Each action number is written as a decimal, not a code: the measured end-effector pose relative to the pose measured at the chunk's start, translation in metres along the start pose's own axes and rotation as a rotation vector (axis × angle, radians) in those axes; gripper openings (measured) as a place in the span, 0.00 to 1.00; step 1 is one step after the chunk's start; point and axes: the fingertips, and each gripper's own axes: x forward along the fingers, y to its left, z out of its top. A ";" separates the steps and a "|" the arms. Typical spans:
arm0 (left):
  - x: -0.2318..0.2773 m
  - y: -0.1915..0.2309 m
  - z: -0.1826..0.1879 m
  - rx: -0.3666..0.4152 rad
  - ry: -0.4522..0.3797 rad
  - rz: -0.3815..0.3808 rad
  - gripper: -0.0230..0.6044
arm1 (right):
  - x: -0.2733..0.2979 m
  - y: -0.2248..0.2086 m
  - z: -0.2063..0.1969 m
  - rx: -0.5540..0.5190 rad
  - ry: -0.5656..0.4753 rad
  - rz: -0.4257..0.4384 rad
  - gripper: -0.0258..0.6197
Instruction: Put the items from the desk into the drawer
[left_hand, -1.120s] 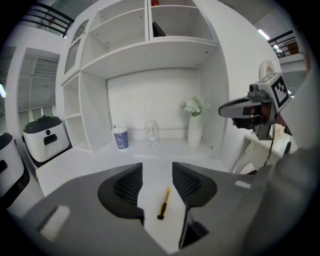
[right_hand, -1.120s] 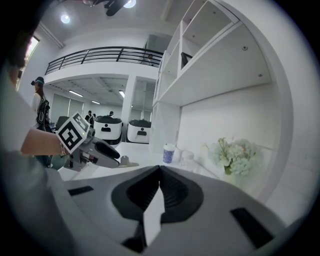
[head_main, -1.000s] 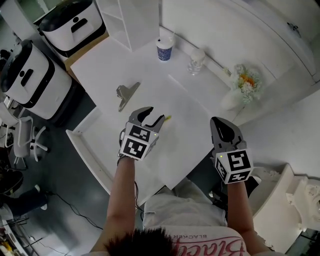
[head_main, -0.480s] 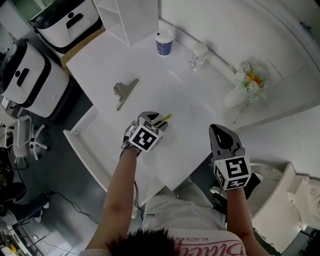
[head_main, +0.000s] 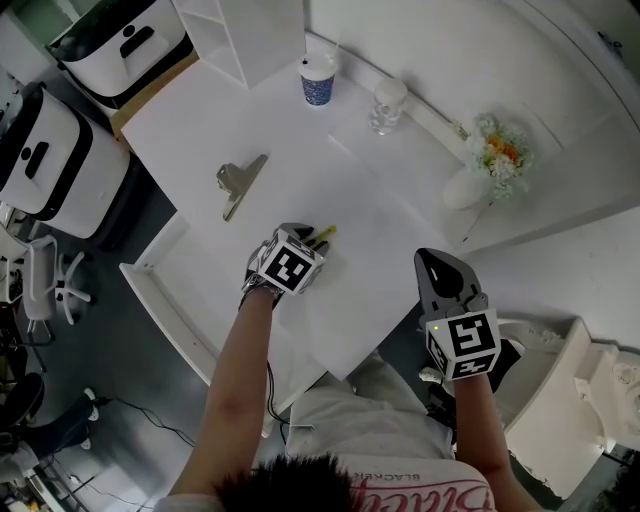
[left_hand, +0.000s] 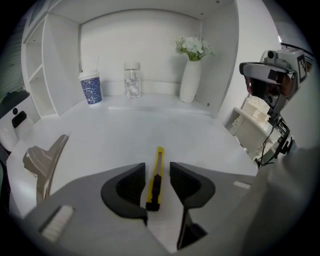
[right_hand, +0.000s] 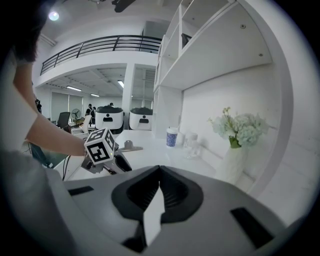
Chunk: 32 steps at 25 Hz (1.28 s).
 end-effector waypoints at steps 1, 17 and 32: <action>0.000 -0.001 0.000 0.005 -0.001 0.000 0.28 | 0.000 0.000 0.001 -0.002 -0.001 0.002 0.05; -0.025 -0.007 0.014 0.005 -0.052 0.017 0.13 | -0.004 0.009 0.018 -0.014 -0.049 0.020 0.05; -0.112 0.001 0.071 -0.026 -0.296 0.080 0.13 | -0.008 0.013 0.065 -0.048 -0.147 0.019 0.05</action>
